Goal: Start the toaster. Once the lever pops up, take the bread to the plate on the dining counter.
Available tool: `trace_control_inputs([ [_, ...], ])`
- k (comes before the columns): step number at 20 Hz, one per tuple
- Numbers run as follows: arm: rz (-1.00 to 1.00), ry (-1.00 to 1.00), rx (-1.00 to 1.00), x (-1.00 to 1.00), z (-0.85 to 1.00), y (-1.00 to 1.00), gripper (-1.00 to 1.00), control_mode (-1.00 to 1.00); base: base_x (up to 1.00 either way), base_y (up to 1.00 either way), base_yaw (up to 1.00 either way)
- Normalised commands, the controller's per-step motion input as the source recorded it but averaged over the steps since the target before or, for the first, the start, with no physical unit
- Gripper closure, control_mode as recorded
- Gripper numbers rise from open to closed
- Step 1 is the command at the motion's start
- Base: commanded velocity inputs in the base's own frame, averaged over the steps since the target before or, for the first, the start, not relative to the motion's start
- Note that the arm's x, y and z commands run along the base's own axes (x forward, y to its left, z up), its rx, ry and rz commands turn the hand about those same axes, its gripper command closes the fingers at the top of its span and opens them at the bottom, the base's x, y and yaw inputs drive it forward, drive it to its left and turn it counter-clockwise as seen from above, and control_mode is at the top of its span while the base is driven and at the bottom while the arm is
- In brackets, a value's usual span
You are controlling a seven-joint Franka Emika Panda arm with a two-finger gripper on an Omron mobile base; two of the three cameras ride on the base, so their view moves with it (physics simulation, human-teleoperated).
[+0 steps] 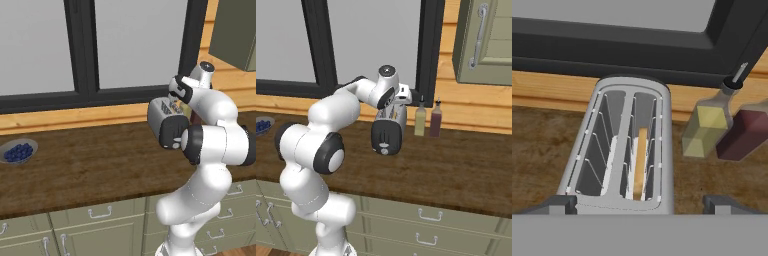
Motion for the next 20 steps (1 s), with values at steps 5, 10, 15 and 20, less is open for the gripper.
trace_control_inputs([
  [5,0.00,0.00,0.00,0.00,0.00,0.00,-1.00,-1.00,0.00,0.00,0.00],
  [10,0.00,0.00,0.00,0.00,0.00,0.00,-1.00,-1.00,0.00,0.00,0.00],
  [15,0.00,0.00,0.00,0.00,0.00,0.00,-1.00,-1.00,0.00,0.00,0.00],
  [20,0.00,0.00,0.00,0.00,0.00,0.00,-1.00,-1.00,0.00,0.00,0.00],
])
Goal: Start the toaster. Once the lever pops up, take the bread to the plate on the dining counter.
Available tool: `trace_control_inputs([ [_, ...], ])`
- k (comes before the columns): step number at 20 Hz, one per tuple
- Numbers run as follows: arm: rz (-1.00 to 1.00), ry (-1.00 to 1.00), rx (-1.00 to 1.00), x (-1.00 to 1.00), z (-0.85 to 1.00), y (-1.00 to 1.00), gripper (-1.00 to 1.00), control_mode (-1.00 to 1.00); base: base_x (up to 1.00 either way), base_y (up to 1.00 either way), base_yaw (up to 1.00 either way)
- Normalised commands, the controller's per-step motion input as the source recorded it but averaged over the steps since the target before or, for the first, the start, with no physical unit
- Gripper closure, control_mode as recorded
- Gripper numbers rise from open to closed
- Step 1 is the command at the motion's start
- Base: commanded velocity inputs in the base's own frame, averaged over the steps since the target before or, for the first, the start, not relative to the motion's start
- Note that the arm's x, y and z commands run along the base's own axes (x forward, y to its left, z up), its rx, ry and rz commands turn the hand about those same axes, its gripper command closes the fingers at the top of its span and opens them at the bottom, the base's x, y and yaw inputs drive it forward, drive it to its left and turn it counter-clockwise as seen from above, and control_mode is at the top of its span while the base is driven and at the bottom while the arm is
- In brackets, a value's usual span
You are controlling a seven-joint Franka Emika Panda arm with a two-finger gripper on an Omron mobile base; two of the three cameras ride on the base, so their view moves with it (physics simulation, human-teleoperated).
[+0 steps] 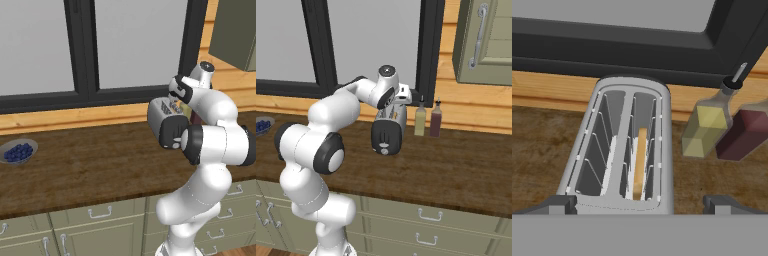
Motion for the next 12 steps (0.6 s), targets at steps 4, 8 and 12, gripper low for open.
trace_control_inputs([
  [4,0.00,0.00,0.00,0.00,0.00,0.00,-1.00,-1.00,0.00,0.00,0.00],
  [8,0.00,0.00,0.00,0.00,0.00,0.00,-1.00,-1.00,0.00,0.00,0.00],
  [12,0.00,0.00,0.00,0.00,0.00,0.00,-1.00,-1.00,0.00,0.00,0.00],
])
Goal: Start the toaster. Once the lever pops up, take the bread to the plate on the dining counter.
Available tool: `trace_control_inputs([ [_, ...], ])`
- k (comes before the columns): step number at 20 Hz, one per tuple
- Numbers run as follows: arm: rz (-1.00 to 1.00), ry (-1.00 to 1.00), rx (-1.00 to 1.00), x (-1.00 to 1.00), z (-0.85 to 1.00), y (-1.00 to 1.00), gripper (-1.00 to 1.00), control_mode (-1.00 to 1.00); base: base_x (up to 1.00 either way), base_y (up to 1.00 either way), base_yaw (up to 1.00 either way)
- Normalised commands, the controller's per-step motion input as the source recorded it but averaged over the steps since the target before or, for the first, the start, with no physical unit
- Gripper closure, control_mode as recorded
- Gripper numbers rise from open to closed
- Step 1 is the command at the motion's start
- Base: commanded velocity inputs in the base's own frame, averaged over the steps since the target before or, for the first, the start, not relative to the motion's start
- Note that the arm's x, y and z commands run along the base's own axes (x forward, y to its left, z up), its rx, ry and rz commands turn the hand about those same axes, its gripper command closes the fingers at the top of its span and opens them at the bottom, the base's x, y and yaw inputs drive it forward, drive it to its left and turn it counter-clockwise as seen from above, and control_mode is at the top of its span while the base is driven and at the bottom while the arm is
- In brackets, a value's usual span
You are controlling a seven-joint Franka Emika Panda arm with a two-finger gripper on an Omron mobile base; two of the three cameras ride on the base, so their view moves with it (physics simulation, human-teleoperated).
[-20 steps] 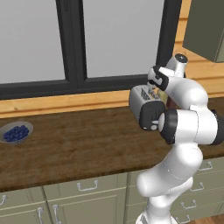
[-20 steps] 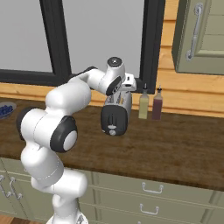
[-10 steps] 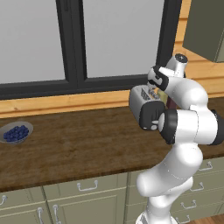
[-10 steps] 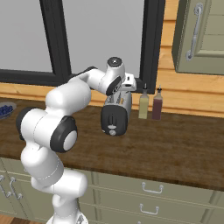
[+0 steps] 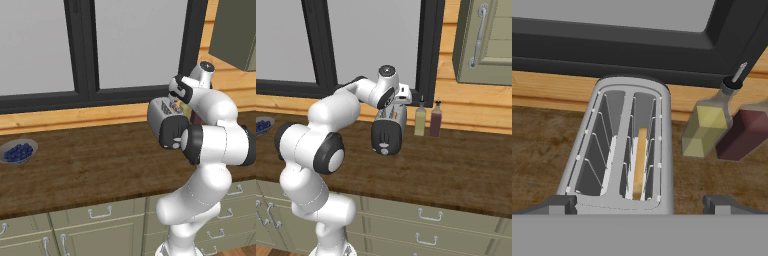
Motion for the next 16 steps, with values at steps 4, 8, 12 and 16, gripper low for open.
trace_control_inputs([
  [4,0.00,0.00,0.00,0.00,0.00,0.00,-1.00,-1.00,0.00,0.00,0.00],
  [8,0.00,0.00,0.00,0.00,0.00,0.00,-1.00,-1.00,0.00,0.00,0.00],
  [12,0.00,0.00,0.00,0.00,0.00,0.00,-1.00,-1.00,0.00,0.00,0.00],
  [16,0.00,0.00,0.00,0.00,0.00,0.00,-1.00,-1.00,0.00,0.00,0.00],
])
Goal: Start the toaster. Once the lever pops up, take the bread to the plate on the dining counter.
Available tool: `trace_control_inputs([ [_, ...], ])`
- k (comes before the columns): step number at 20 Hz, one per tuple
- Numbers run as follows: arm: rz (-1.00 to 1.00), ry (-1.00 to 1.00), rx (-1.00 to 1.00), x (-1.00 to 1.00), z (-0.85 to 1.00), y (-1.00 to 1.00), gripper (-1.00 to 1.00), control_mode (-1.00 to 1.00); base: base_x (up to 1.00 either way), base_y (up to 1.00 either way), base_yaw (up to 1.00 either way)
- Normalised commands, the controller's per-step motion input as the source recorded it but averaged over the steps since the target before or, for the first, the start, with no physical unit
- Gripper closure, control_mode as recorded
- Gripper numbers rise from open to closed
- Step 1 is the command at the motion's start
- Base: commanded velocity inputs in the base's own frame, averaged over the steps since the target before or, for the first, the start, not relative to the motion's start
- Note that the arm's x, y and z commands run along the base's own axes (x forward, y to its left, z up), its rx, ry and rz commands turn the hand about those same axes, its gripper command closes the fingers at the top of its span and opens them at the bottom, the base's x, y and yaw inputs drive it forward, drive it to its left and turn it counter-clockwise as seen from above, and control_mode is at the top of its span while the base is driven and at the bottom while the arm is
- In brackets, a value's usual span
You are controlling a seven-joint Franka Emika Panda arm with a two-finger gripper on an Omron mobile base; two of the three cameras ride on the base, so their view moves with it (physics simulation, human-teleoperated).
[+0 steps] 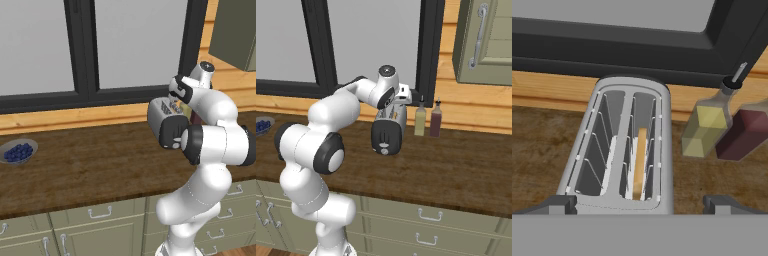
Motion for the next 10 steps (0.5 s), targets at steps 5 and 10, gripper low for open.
trace_control_inputs([
  [5,0.00,0.00,0.00,0.00,0.00,0.00,-1.00,-1.00,0.00,0.00,0.00],
  [10,0.00,0.00,0.00,0.00,0.00,0.00,-1.00,-1.00,0.00,0.00,0.00],
])
